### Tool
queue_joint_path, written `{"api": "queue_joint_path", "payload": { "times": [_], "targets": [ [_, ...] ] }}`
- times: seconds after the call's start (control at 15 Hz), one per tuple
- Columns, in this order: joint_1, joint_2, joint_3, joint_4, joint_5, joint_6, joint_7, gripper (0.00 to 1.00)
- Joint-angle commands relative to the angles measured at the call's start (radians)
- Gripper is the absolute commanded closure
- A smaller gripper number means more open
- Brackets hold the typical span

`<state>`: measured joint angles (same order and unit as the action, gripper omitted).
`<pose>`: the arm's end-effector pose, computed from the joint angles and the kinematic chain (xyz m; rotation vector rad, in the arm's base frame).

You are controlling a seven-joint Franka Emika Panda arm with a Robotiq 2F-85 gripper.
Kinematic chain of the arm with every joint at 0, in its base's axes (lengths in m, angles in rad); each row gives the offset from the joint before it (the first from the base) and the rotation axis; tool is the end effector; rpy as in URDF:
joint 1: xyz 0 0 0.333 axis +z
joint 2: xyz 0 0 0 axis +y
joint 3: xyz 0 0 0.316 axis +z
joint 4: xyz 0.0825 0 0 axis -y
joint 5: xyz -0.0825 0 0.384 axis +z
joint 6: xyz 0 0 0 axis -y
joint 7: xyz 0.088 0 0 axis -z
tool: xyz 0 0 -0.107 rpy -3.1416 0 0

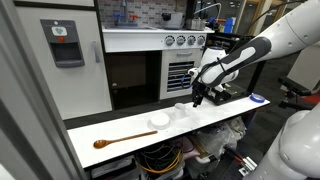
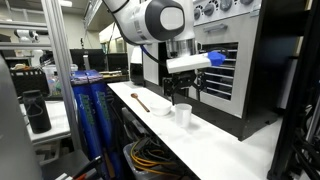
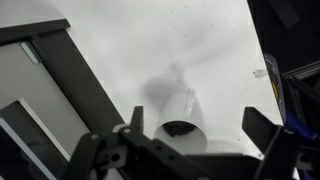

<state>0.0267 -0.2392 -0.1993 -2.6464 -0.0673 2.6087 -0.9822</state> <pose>0.4257 -0.0707 0.3407 2.7500 1.2696 0.2584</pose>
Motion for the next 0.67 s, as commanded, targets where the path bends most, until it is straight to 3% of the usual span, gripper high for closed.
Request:
{"api": "queue_joint_path", "payload": {
  "times": [0.0,0.6],
  "targets": [
    [-0.013,-0.003,0.015,0.001,0.004,-0.003,-0.001,0.0],
    [0.003,0.033,0.0,-0.009,0.058,0.092,-0.02,0.0]
  ]
}}
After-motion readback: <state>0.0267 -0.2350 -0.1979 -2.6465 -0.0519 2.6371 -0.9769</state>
